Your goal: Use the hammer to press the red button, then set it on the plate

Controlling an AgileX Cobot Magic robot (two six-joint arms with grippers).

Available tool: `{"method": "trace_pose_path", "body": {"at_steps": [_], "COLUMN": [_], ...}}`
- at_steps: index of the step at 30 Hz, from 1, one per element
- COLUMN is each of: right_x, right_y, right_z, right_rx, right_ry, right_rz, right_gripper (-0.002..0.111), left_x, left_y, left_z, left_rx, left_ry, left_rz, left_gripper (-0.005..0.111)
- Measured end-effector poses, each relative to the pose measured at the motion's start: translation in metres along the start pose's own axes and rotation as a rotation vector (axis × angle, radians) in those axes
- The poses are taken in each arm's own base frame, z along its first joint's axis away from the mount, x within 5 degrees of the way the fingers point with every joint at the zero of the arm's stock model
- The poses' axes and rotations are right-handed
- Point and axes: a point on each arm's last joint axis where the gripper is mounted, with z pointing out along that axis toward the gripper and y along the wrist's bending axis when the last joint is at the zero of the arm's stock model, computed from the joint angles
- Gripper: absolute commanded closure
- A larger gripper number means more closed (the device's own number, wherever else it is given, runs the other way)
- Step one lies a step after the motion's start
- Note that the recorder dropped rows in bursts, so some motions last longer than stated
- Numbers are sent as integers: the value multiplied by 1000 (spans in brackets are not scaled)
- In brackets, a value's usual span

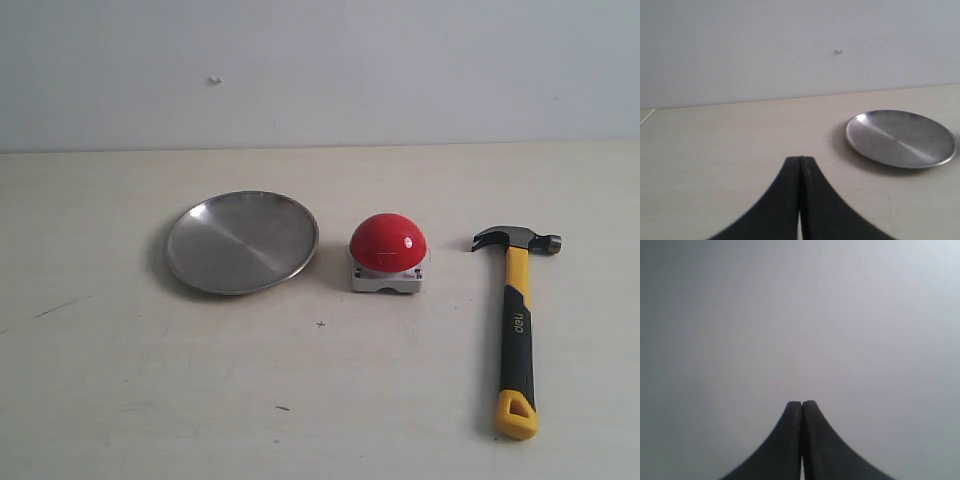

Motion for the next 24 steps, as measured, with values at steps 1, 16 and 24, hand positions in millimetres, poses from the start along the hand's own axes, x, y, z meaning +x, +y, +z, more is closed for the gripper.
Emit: {"method": "trace_pose_path", "body": {"at_steps": [1, 16, 24], "right_x": [-4, 112, 236], "right_y": [2, -20, -51], "right_z": [7, 170, 173], "right_rx": [5, 422, 417], "right_ry": [4, 730, 1309], "right_rz": [8, -194, -565], "right_gripper": [108, 108, 108], "left_x": [0, 0, 0], "left_y": [0, 0, 0], "left_z": [0, 0, 0], "left_rx": [0, 0, 0], "left_ry": [0, 0, 0], "left_rz": [0, 0, 0], "left_gripper": [107, 107, 107]}}
